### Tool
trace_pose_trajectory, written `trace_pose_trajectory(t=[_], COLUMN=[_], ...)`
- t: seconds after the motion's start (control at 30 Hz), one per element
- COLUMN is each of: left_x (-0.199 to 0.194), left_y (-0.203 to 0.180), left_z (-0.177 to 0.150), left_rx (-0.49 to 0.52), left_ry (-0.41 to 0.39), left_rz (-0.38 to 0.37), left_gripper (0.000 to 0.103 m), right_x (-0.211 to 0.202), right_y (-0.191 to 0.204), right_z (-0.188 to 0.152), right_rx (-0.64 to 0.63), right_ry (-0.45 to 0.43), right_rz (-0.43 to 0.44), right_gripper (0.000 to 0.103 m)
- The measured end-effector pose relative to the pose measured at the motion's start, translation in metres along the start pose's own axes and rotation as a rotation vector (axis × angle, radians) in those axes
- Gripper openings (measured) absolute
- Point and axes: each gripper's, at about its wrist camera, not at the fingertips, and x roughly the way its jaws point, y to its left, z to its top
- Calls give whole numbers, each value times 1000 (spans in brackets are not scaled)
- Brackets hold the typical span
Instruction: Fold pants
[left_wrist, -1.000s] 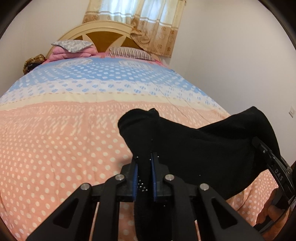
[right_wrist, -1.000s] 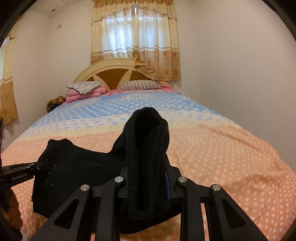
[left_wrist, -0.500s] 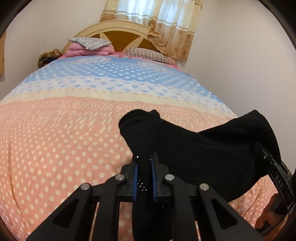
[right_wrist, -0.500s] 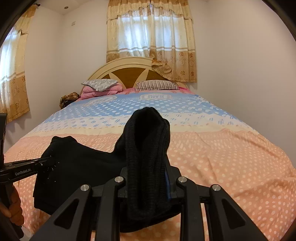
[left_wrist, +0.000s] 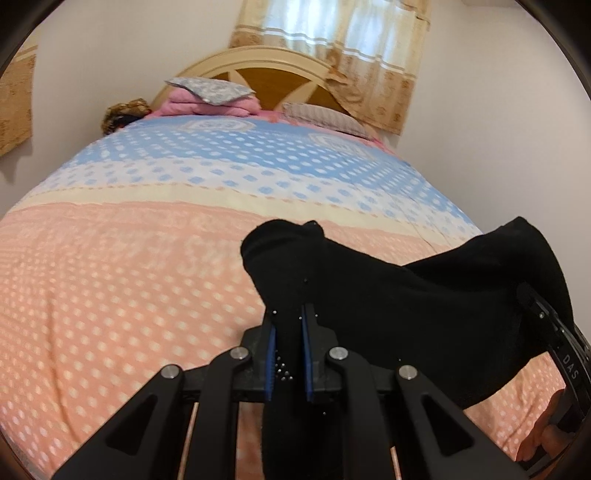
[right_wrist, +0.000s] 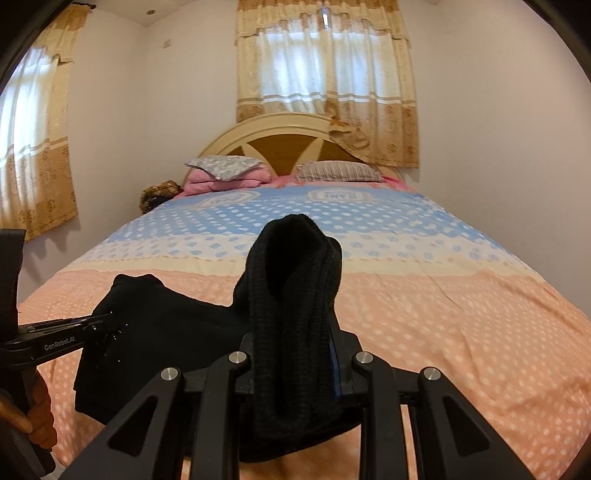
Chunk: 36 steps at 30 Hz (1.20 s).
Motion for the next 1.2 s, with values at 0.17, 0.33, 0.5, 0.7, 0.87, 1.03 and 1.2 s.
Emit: trace_pose_trajectory(t=[0.17, 0.33, 0.5, 0.7, 0.87, 1.03, 1.2], left_x=[-1, -2, 1, 25, 61, 97, 100], left_y=[34, 67, 99, 127, 145, 161, 178], left_z=[15, 29, 48, 61, 58, 44, 33], left_rx=[-22, -47, -42, -24, -18, -4, -48], left_ry=[-34, -67, -100, -89, -4, 90, 131], left_rz=[77, 157, 253, 358, 400, 456, 477], left_gripper=[13, 13, 13, 13, 13, 20, 61], right_x=[26, 56, 83, 124, 168, 222, 249], right_y=[33, 68, 111, 146, 167, 167, 152], right_z=[14, 25, 34, 40, 29, 3, -7], right_rx=[-16, -12, -41, -56, -72, -63, 36], right_ry=[-10, -11, -28, -26, 41, 211, 351], right_rz=[58, 122, 176, 212, 201, 158, 199], right_gripper=[24, 24, 24, 24, 24, 24, 33])
